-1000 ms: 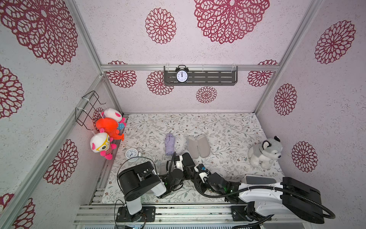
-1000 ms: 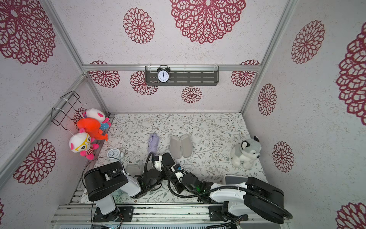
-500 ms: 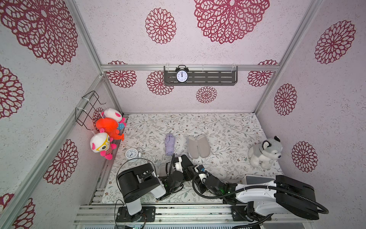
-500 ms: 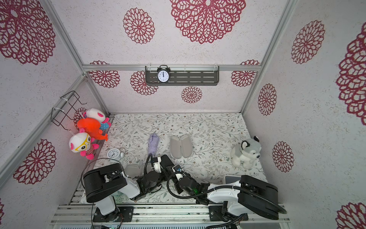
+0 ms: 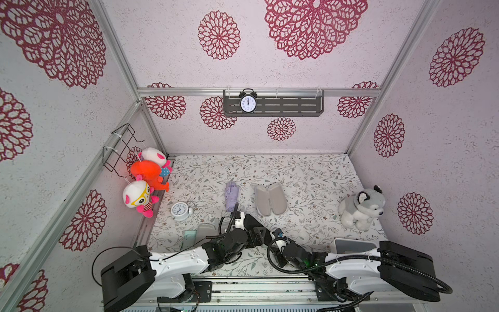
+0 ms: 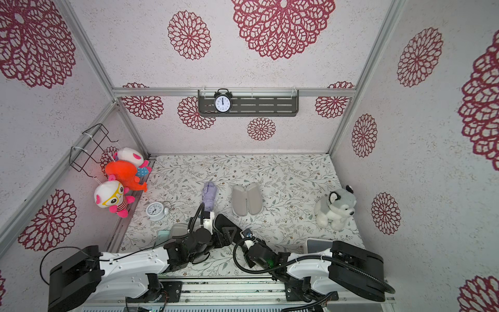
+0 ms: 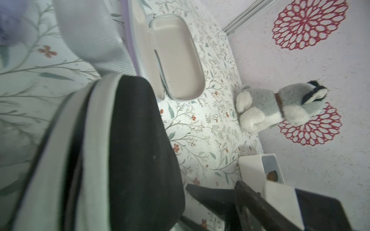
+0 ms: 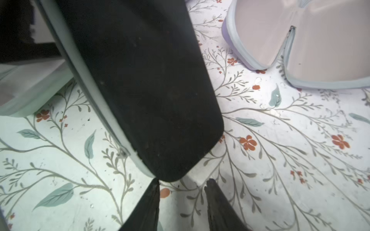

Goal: Put umbrellas into zippered umbrella sleeves
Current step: Place the umbrella sleeve at the center of the board.

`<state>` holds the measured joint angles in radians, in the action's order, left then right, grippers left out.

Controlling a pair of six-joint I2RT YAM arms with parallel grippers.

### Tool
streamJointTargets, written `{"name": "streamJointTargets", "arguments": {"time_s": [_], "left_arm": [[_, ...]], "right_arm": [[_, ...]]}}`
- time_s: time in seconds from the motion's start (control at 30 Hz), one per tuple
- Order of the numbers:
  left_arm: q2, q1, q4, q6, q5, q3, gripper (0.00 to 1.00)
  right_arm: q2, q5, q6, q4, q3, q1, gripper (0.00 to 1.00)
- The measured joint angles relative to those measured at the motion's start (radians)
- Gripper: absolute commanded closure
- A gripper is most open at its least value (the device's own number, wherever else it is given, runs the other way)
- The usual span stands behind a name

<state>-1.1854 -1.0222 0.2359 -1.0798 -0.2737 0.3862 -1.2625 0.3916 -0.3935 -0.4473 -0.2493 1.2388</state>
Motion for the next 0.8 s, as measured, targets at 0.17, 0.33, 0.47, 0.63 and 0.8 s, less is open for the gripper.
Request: {"name": "streamJointTargets", "arguments": {"time_s": [0.17, 0.33, 0.47, 0.63, 0.8], "left_arm": [[-0.011, 0.064, -0.134, 0.041, 0.037, 0.009, 0.06], [-0.110, 0.001, -0.212, 0.069, 0.059, 0.088, 0.13], [-0.175, -0.046, -0.221, 0.084, 0.079, 0.145, 0.12], [-0.166, -0.040, -0.214, 0.087, 0.137, 0.142, 0.11], [-0.026, 0.045, -0.282, 0.128, 0.158, 0.139, 0.11]], "right_arm": [[0.034, 0.009, 0.001, 0.000, 0.000, -0.006, 0.59], [0.143, 0.005, 0.000, -0.001, 0.034, -0.016, 0.58], [0.247, -0.002, 0.000, 0.000, 0.087, -0.019, 0.52], [0.272, -0.028, -0.001, 0.000, 0.102, -0.055, 0.47], [0.187, -0.064, -0.002, -0.011, 0.084, -0.070, 0.38]]}}
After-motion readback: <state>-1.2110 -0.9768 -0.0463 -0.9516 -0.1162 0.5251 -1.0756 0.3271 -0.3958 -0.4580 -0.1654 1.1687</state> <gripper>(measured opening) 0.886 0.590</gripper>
